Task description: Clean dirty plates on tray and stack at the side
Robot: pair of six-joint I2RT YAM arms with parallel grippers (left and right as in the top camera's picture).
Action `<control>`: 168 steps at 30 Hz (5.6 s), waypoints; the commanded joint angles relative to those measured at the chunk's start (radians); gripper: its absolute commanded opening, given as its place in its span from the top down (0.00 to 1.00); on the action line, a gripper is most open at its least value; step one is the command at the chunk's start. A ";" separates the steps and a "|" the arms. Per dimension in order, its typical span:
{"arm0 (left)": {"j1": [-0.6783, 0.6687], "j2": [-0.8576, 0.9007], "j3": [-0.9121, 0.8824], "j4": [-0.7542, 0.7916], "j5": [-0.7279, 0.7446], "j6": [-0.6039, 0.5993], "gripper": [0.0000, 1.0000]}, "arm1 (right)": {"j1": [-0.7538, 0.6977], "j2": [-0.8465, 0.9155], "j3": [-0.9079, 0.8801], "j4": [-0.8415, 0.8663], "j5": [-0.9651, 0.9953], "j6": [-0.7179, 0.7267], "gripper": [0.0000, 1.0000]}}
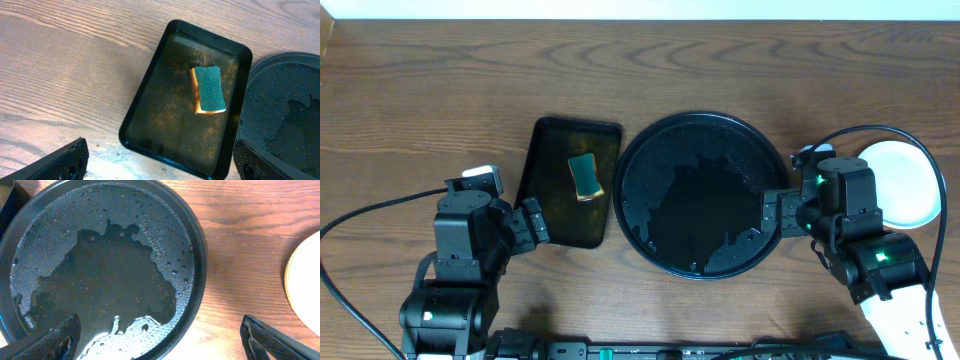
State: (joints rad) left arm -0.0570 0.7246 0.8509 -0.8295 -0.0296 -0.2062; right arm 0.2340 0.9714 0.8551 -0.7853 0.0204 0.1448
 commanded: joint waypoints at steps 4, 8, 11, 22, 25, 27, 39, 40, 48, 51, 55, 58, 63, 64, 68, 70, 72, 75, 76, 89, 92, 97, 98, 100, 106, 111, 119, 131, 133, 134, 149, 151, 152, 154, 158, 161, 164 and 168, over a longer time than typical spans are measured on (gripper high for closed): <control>-0.001 0.000 -0.006 0.001 -0.001 -0.005 0.08 | 0.009 -0.003 -0.008 -0.001 0.013 0.000 0.01; -0.001 0.000 -0.006 0.001 -0.001 -0.005 0.07 | 0.009 -0.003 -0.008 -0.001 0.013 0.000 0.01; -0.001 0.000 -0.006 0.001 -0.001 -0.005 0.08 | 0.009 -0.004 -0.008 -0.003 0.013 0.000 0.01; -0.001 0.000 -0.006 0.001 -0.001 -0.005 0.07 | -0.041 -0.176 -0.097 0.090 0.006 -0.076 0.01; -0.001 0.000 -0.006 0.001 -0.001 -0.005 0.07 | -0.085 -0.284 -0.205 0.232 -0.051 -0.076 0.01; -0.001 0.000 -0.006 0.001 -0.001 -0.005 0.07 | -0.105 -0.354 -0.282 0.330 -0.077 -0.076 0.01; -0.001 0.000 -0.006 0.001 -0.001 -0.005 0.07 | -0.151 -0.764 -0.702 0.839 -0.082 -0.067 0.01; -0.001 0.000 -0.006 0.001 -0.002 -0.005 0.07 | -0.153 -0.785 -0.727 0.871 -0.082 -0.067 0.01; -0.001 0.000 -0.006 0.001 -0.002 -0.005 0.07 | -0.202 -0.943 -0.850 0.963 -0.080 -0.077 0.01; -0.001 0.000 -0.006 0.001 -0.001 -0.005 0.07 | -0.214 -0.966 -0.850 0.891 -0.081 -0.100 0.01; -0.001 0.000 -0.006 0.001 -0.001 -0.005 0.07 | -0.214 -0.966 -0.850 0.713 -0.081 -0.098 0.01; -0.001 0.000 -0.006 0.001 -0.002 -0.005 0.07 | -0.214 -0.967 -0.850 0.716 -0.082 -0.095 0.01; -0.001 0.000 -0.006 0.001 -0.001 -0.005 0.07 | -0.214 -0.966 -0.850 0.715 -0.081 -0.094 0.01; -0.001 0.000 -0.006 0.001 -0.002 -0.005 0.07 | -0.214 -0.966 -0.850 0.715 -0.081 -0.094 0.01; -0.001 0.000 -0.006 0.001 -0.001 -0.005 0.07 | -0.214 -0.966 -0.850 0.715 -0.081 -0.094 0.01; -0.001 0.000 -0.006 0.001 -0.001 -0.005 0.07 | -0.214 -0.966 -0.850 0.715 -0.081 -0.094 0.01; -0.001 0.000 -0.006 0.001 -0.001 -0.005 0.07 | -0.214 -0.966 -0.850 0.715 -0.081 -0.094 0.01; -0.001 0.000 -0.006 0.001 -0.001 -0.005 0.07 | -0.214 -0.966 -0.850 0.715 -0.081 -0.094 0.01; -0.001 0.000 -0.006 0.001 -0.002 -0.005 0.07 | -0.214 -0.966 -0.850 0.715 -0.081 -0.094 0.01; -0.001 0.000 -0.006 0.001 -0.001 -0.005 0.07 | -0.214 -0.966 -0.850 0.715 -0.081 -0.094 0.01; -0.001 -0.006 -0.006 0.001 -0.002 -0.005 0.07 | -0.214 -0.966 -0.850 0.715 -0.081 -0.094 0.01; -0.001 -0.052 -0.010 -0.010 -0.014 -0.004 0.07 | -0.214 -0.966 -0.850 0.715 -0.081 -0.094 0.01; -0.001 -0.068 -0.019 -0.009 -0.013 -0.005 0.07 | -0.214 -0.966 -0.850 0.715 -0.081 -0.094 0.01; -0.001 -0.113 -0.053 0.007 -0.003 -0.006 0.07 | -0.214 -0.966 -0.850 0.715 -0.081 -0.094 0.01; 0.000 -0.345 -0.332 0.220 0.003 -0.084 0.07 | -0.214 -0.966 -0.850 0.715 -0.081 -0.094 0.01; 0.000 -0.523 -0.539 0.431 0.003 -0.088 0.07 | -0.214 -0.966 -0.850 0.715 -0.081 -0.094 0.01; 0.000 -0.662 -0.783 0.815 0.003 -0.053 0.07 | -0.214 -0.966 -0.850 0.715 -0.081 -0.094 0.01; 0.000 -0.723 -0.847 0.784 0.018 0.060 0.07 | -0.214 -0.966 -0.850 0.715 -0.081 -0.094 0.01; 0.000 -0.723 -0.847 0.758 0.018 0.060 0.07 | -0.214 -0.966 -0.850 0.715 -0.081 -0.094 0.01; 0.000 -0.723 -0.847 0.758 0.018 0.060 0.07 | -0.214 -0.966 -0.850 0.715 -0.081 -0.094 0.01; 0.000 -0.719 -0.847 0.756 0.018 0.060 0.07 | -0.214 -0.966 -0.850 0.715 -0.081 -0.094 0.01; 0.000 -0.719 -0.847 0.756 0.018 0.060 0.07 | -0.214 -0.966 -0.850 0.715 -0.081 -0.094 0.01; 0.000 -0.719 -0.847 0.756 0.018 0.060 0.07 | -0.214 -0.966 -0.850 0.715 -0.081 -0.094 0.01; 0.000 -0.719 -0.847 0.756 0.018 0.060 0.07 | -0.214 -0.966 -0.850 0.715 -0.081 -0.094 0.01; 0.000 -0.719 -0.847 0.756 0.018 0.060 0.07 | -0.214 -0.966 -0.850 0.715 -0.081 -0.094 0.01; 0.000 -0.719 -0.847 0.756 0.018 0.060 0.07 | -0.214 -0.966 -0.850 0.715 -0.081 -0.094 0.01; 0.000 -0.719 -0.847 0.756 0.018 0.060 0.07 | -0.214 -0.966 -0.850 0.715 -0.081 -0.094 0.01; 0.000 -0.719 -0.847 0.756 0.018 0.060 0.07 | -0.214 -0.966 -0.850 0.715 -0.081 -0.094 0.01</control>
State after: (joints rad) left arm -0.0570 0.0109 0.0158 -0.0235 -0.0021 -0.1566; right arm 0.0486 0.0120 0.0063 -0.0666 -0.0559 0.0620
